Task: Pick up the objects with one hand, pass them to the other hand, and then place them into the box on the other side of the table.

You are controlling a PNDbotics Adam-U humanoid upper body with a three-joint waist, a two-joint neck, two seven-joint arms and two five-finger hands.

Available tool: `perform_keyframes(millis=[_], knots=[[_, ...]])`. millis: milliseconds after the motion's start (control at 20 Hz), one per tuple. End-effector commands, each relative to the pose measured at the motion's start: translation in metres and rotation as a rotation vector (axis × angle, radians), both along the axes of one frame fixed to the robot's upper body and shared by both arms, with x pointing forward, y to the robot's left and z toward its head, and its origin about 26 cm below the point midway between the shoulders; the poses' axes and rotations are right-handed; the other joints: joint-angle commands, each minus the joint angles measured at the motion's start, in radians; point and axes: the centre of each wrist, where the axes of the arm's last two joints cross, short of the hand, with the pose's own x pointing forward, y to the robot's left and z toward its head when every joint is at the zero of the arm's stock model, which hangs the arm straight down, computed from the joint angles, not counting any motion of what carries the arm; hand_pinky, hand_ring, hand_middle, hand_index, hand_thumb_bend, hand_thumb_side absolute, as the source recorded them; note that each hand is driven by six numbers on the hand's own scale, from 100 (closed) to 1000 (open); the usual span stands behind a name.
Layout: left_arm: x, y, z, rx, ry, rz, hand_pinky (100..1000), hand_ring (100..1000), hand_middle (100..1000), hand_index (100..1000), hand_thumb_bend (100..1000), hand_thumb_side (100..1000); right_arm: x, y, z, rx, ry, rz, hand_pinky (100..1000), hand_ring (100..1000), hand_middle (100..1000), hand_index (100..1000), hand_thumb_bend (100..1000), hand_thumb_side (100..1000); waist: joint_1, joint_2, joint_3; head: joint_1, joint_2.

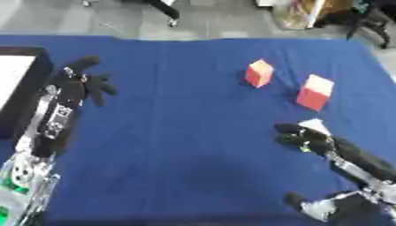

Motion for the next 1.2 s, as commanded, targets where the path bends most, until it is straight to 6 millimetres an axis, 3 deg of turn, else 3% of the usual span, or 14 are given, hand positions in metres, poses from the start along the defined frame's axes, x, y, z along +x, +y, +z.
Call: perform_keyframes(millis=[50, 400, 850, 1200], knots=[[0.000, 0.002, 0.003, 0.012, -0.013, -0.007, 924, 588, 337, 863, 418, 756, 0.000, -0.011, 0.018, -0.076, -0.048, 0.026, 875, 1000, 986, 945, 418, 440, -0.002, -0.011, 0.001, -0.023, -0.002], [0.000, 0.002, 0.003, 0.011, -0.013, -0.010, 924, 588, 337, 863, 419, 757, 0.000, -0.017, 0.024, -0.105, -0.053, 0.011, 880, 1000, 996, 946, 446, 395, -0.003, -0.010, 0.004, -0.091, -0.002], [0.000, 0.000, 0.003, 0.010, -0.011, -0.019, 924, 588, 337, 863, 418, 760, 0.010, -0.017, 0.044, -0.150, -0.042, -0.026, 883, 1000, 1000, 950, 456, 378, -0.001, -0.008, 0.009, -0.210, -0.002], [0.000, -0.001, 0.004, 0.008, -0.011, -0.026, 924, 588, 337, 863, 417, 761, 0.027, -0.023, 0.051, -0.166, -0.002, -0.097, 882, 1000, 1000, 949, 453, 369, 0.000, -0.007, 0.016, -0.239, -0.002]])
